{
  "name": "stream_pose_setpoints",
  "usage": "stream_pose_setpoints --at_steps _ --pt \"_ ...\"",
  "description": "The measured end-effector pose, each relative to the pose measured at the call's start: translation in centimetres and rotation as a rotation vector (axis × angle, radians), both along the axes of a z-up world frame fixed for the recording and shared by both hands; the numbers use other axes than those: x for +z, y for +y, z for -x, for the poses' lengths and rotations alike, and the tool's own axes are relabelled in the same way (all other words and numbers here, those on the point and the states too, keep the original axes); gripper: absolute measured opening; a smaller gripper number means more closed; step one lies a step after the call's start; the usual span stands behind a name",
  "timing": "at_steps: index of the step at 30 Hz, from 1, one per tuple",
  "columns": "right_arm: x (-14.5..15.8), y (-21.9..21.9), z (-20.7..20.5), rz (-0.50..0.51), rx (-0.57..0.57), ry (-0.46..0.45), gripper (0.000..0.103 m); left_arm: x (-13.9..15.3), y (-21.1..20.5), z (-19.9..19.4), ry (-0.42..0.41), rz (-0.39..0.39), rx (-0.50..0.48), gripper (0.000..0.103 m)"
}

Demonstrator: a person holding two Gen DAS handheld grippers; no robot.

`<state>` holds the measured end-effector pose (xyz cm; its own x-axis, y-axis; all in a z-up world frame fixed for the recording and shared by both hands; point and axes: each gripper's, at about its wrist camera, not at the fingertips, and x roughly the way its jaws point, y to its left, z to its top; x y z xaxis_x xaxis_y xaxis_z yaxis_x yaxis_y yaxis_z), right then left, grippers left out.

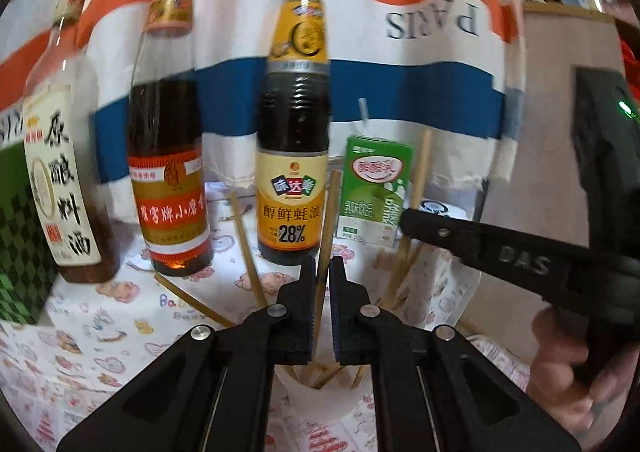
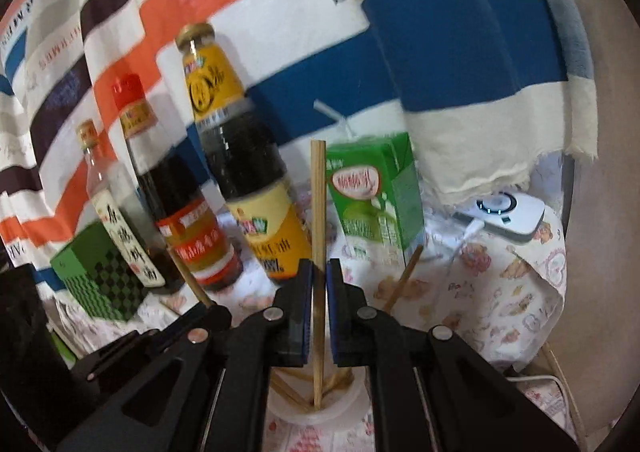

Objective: Organize utensils
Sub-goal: 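Insert the right gripper's chopstick into the cup while the left inserts its own, then open both grippers and move them back over the chopstick pile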

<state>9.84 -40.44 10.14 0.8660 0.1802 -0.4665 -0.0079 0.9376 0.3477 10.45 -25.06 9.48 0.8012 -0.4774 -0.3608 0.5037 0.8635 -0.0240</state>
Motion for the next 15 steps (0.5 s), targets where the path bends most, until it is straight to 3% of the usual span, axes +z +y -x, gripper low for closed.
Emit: stream_pose_setpoints --at_steps 3,6,8,9,10,11,13,14,15 --pt "-0.3 -0.3 -0.5 -0.033 0.039 0.069 0.008 0.4 -0.2 0.7 -0.019 -0.046 0.020 0.006" --pt "-1.3 -0.4 -1.8 -0.057 0.062 0.258 0.008 0.5 0.1 0.5 0.021 -0.076 0.048 0.006" --pt "-1.7 -0.6 -1.9 -0.110 0.072 0.304 0.010 0.0 0.5 -0.1 0.036 -0.106 0.081 0.006" --pt "-1.5 -0.5 -1.6 -0.127 0.081 0.289 0.015 -0.2 0.9 -0.3 0.041 -0.107 0.105 0.009" --pt "-1.3 -0.3 -1.4 -0.121 0.084 0.280 0.029 -0.3 1.5 -0.4 0.057 -0.085 0.110 0.011" --pt "-1.1 0.1 -1.2 -0.103 0.088 0.273 0.037 -0.2 2.1 -0.3 0.071 -0.058 0.102 0.016" --pt "-0.5 0.7 -0.7 -0.075 0.083 0.257 0.038 0.3 3.5 0.3 0.062 -0.015 0.106 0.033" --pt "-0.3 0.8 -0.4 -0.083 0.080 0.247 0.044 0.5 4.1 0.7 0.047 -0.017 0.123 0.049" --pt "-0.1 0.8 -0.3 -0.097 0.078 0.236 0.046 0.8 4.6 1.0 0.030 -0.032 0.156 0.058"
